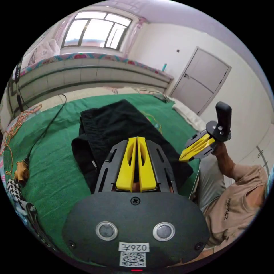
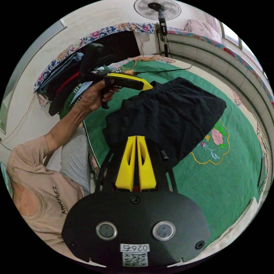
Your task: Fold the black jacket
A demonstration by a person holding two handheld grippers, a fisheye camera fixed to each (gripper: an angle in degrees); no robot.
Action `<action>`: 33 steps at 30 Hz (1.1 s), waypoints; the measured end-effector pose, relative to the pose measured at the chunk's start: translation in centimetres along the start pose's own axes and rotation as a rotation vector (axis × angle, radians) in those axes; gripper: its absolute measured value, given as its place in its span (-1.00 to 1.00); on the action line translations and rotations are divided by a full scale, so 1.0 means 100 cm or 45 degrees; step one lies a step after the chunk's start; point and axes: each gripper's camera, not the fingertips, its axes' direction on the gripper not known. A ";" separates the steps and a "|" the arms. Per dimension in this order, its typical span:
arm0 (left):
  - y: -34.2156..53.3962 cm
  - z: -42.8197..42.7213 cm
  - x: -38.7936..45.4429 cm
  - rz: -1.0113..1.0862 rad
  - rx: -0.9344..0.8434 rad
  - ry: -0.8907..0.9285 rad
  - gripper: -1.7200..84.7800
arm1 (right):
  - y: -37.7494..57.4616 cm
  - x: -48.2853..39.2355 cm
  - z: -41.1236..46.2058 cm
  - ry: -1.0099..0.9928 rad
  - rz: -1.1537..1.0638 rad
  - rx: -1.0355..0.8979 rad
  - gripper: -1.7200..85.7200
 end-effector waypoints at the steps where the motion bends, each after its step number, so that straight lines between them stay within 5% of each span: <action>1: 0.001 0.022 0.003 0.021 -0.212 0.058 -0.98 | -0.003 0.001 0.009 -0.022 -0.015 -0.073 -0.98; 2: 0.006 0.048 0.004 0.009 -0.463 0.063 -0.98 | -0.008 0.001 0.035 -0.037 -0.061 -0.273 -0.98; 4: 0.018 0.058 0.011 0.004 -0.552 0.028 -0.98 | -0.012 -0.002 0.069 0.055 -0.104 -0.468 -0.98; 12: 0.057 -0.061 0.065 0.013 -0.216 -0.122 -0.91 | -0.039 -0.040 0.058 0.068 -0.368 -0.144 -0.84; 13: 0.066 -0.070 0.068 -0.005 -0.185 -0.087 -0.78 | -0.041 -0.043 0.061 0.072 -0.388 -0.138 -0.82; 16: 0.084 -0.052 0.065 -0.092 -0.336 0.017 -0.64 | -0.053 -0.054 0.094 0.175 -0.459 -0.235 -0.75; 20: 0.093 -0.054 0.075 -0.126 -0.447 0.066 -0.80 | -0.061 -0.055 0.108 0.371 -0.505 -0.319 -0.91; 27: 0.084 -0.124 0.089 0.013 -0.440 0.297 -0.96 | -0.054 -0.024 0.083 0.109 -0.600 -0.381 -0.95; 31: 0.079 -0.175 0.063 -0.080 -0.177 0.283 -0.98 | -0.056 -0.006 0.066 -0.001 -0.663 -0.449 -0.82; 33: 0.073 -0.198 0.056 -0.074 0.038 0.350 -0.98 | -0.056 0.020 0.028 0.005 -0.622 -0.236 -0.84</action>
